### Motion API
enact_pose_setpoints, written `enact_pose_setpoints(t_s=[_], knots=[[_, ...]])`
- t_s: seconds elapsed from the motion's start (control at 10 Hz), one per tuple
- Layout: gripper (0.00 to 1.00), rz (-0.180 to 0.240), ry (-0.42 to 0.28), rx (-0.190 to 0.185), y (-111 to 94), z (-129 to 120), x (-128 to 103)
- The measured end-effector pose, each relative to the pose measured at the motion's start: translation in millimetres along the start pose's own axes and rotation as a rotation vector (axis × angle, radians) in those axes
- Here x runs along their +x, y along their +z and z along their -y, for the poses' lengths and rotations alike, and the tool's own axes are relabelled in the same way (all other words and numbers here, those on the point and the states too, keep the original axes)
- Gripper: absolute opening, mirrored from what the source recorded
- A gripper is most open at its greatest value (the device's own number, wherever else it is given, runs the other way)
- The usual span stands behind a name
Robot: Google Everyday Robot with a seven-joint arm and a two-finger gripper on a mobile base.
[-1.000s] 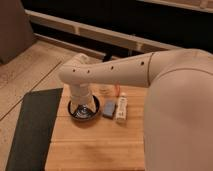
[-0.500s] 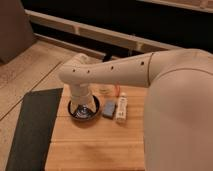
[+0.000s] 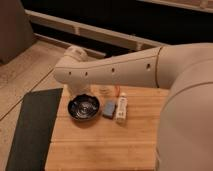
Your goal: Place the eraser on the white sponge
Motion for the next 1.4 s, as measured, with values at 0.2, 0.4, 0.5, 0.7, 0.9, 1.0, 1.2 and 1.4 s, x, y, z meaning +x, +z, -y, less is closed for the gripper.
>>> enact_pose_setpoints(t_s=[0.2,0.4,0.5,0.7,0.9,1.0,1.2,1.4], knots=[[0.65,0.168,-0.081,-0.014,-30.4,0.8,-27.0],[0.65,0.199,-0.103,-0.019,-36.7,-2.5,-31.5],[0.65,0.197,-0.103,-0.020,-36.7,-3.1,-30.5],[0.65,0.167,-0.081,-0.016,-25.8,1.3,-21.7],[0.65,0.146,0.022,-0.015,-11.6,27.6,-26.2],[0.65,0.150,0.028,-0.014,-6.7,30.0,-34.8],[0.65,0.154,0.005,-0.002,13.7,36.2,-53.6],[0.65,0.148,-0.014,0.002,40.4,40.9,-67.3]])
